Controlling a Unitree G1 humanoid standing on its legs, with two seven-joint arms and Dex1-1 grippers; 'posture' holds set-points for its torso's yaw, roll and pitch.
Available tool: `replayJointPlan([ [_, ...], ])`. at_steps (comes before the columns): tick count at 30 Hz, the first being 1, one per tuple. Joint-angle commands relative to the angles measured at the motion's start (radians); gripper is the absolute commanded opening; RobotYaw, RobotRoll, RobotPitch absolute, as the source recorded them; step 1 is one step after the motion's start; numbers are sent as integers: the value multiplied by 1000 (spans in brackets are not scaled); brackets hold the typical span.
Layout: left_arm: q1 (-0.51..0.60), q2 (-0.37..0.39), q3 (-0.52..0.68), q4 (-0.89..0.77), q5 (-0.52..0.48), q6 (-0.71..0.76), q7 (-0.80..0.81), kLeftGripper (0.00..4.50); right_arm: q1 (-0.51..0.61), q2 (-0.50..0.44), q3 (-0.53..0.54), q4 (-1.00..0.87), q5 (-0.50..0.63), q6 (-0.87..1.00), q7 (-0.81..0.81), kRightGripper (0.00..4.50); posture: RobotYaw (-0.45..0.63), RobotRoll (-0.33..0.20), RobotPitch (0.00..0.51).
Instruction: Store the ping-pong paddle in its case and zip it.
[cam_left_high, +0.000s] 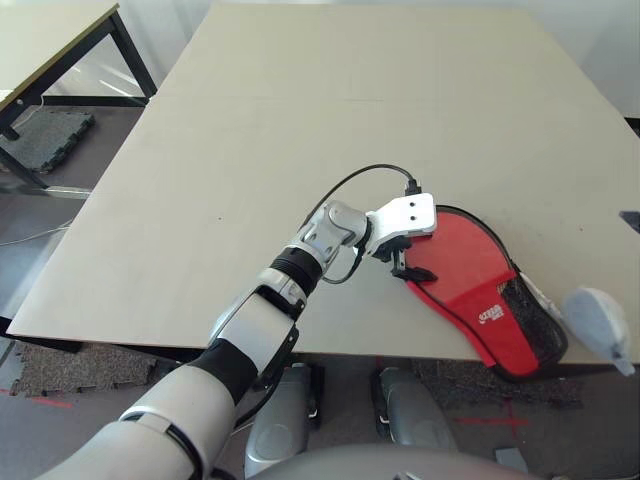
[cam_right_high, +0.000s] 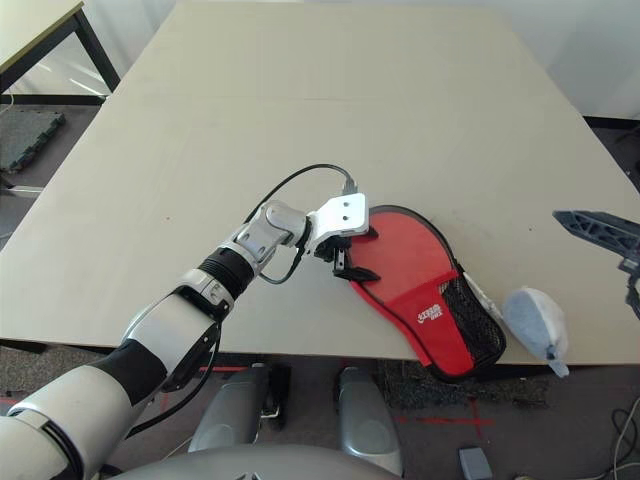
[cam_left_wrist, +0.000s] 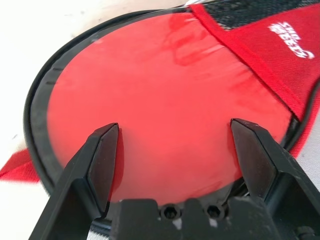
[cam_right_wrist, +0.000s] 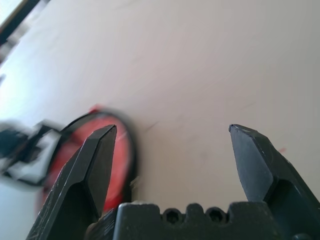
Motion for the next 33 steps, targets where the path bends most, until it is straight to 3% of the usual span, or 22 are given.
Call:
replayJointPlan([
  [1, 29, 28, 56, -47, -33, 69, 49, 4500, -50, 60, 4, 61, -60, -150, -125, 4475, -70, 0, 157],
  [8, 78, 76, 284, -275, -169, 211, 275, 4500, -150, 224, 6, 130, -96, -345, -305, 4475, -50, 0, 150],
  [15, 210, 126, 517, -402, -216, 64, 639, 4500, -199, 290, 18, 235, -176, -577, -457, 4475, -34, 0, 143],
  [24, 338, 243, 682, -272, -197, -162, 962, 4500, -269, 306, 49, 382, -247, -762, -584, 4475, -23, 0, 136],
  [33, 367, 248, 690, -198, -231, -235, 975, 4500, -300, 307, 66, 466, -270, -833, -647, 4475, -13, 0, 127],
])
